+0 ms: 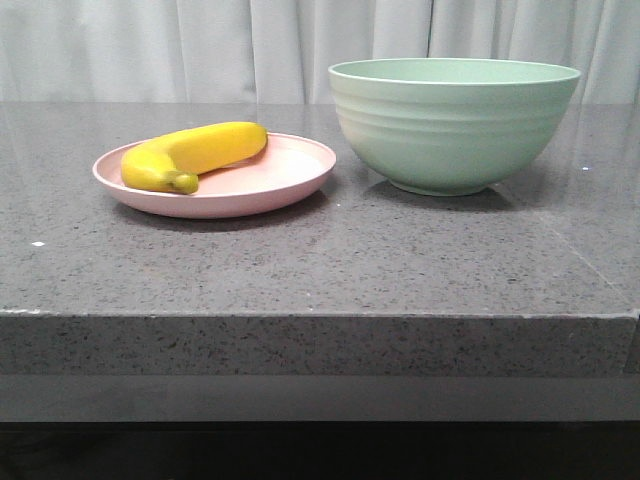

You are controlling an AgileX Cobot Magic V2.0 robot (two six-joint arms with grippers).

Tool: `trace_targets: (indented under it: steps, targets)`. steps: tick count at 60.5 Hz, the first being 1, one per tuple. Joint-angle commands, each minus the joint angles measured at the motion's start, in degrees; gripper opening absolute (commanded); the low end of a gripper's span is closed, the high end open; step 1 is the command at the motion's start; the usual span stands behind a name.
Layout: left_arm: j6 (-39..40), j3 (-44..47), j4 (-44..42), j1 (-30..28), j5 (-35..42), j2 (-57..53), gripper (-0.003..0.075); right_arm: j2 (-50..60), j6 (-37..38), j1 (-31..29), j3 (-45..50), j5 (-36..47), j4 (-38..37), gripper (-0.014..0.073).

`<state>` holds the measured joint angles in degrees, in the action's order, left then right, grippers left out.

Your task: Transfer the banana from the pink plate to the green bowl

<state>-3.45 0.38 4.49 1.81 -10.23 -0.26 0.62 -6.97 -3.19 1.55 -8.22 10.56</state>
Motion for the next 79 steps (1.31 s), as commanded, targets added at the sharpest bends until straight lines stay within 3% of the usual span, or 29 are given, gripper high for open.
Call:
trace_targets:
  steps: [1, 79]
  targets:
    - [0.41, 0.26, 0.56, -0.17, 4.9, -0.98, -0.002, 1.34, -0.28, -0.25, 0.03, 4.21, -0.26, -0.006]
    - [0.41, 0.26, 0.56, -0.17, 6.64, -0.98, -0.002, 1.34, -0.28, -0.25, 0.03, 4.21, -0.26, -0.006]
